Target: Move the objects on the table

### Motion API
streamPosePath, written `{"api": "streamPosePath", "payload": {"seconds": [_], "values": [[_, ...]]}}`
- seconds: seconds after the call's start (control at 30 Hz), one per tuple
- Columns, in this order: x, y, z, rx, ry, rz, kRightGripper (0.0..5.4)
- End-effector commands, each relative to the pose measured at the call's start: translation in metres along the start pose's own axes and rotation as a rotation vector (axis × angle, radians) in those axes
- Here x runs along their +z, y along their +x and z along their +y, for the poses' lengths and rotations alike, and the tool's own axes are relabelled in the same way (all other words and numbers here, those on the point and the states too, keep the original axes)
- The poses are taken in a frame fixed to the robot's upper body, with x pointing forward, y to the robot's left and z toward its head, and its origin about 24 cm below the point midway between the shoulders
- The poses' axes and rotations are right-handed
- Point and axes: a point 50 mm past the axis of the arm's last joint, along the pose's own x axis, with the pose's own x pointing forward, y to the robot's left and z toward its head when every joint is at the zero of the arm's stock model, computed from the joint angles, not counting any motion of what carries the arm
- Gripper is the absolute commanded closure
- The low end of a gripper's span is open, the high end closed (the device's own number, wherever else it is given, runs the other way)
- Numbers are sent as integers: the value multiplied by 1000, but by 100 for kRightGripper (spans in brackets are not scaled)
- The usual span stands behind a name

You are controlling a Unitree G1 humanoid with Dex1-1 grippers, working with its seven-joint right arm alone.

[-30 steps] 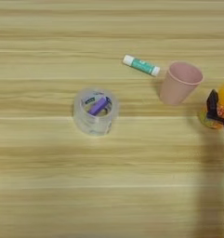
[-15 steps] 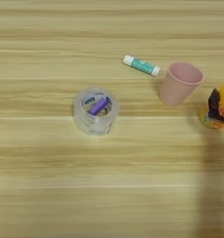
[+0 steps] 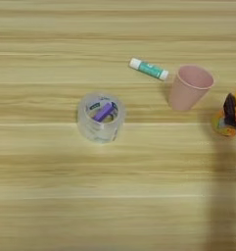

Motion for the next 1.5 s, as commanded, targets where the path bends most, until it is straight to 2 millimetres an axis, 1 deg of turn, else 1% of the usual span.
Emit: {"api": "streamPosePath", "payload": {"seconds": [0.03, 0.17, 0.3, 0.47, 0.7, 0.77, 0.9, 1.1, 1.27, 1.43, 1.5], "values": [[38, 11, -1, 11, -34, -159, 187], [43, 10, -2, 11, -39, -182, 188], [59, 7, 2, 26, -56, -244, 188], [59, -2, 15, 78, -48, -246, 188], [65, -20, 25, 130, -47, -271, 188], [66, -27, 30, 161, -38, -268, 188], [70, -41, 45, 255, 19, -251, 188], [77, -54, 67, 379, 39, -275, 188], [70, -60, 87, 466, 60, -244, 188], [58, -59, 105, 528, 69, -199, 188], [49, -55, 111, 541, 73, -171, 188]]}}
